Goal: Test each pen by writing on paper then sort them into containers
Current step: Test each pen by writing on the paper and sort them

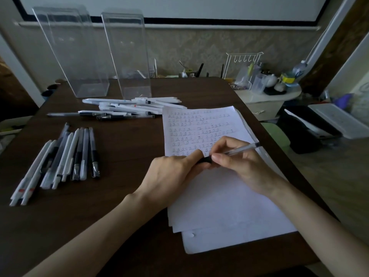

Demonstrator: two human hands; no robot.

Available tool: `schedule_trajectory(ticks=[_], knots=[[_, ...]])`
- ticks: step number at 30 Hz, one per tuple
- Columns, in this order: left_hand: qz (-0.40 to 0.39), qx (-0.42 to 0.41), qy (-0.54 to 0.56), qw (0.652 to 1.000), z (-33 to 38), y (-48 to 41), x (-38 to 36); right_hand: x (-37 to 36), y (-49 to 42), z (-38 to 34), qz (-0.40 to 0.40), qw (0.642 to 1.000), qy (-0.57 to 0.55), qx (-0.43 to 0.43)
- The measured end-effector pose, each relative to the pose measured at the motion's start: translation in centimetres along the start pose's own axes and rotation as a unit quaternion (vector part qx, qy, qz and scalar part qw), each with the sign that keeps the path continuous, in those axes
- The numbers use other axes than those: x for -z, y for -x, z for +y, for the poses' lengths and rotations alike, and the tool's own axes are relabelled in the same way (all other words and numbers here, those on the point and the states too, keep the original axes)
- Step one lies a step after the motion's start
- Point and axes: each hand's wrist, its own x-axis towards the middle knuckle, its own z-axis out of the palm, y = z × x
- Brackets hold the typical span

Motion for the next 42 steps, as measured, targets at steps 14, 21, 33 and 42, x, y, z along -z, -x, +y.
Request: schedule_trajectory(ticks=[14, 21, 33, 42], knots=[[-0.123, -0.154, -0.006, 0.98, -0.2, 0.0, -0.5, 1.7, -1.2, 0.8, 0.238, 0.962, 0.13, 0.027], [-0.134, -0.142, -0.025, 0.98, -0.2, -0.1, -0.7, 1.7, -2.8, 1.2, 0.233, 0.946, 0.222, -0.032], [-0.156, -0.111, -0.003, 0.981, 0.2, -0.2, -0.5, 1.6, -3.0, 2.0, 0.218, 0.948, 0.232, -0.001], [-0.161, -0.102, 0.004, 0.982, 0.1, -0.1, -0.5, 1.7, -2.9, 2.0, 0.227, 0.943, 0.243, -0.008]])
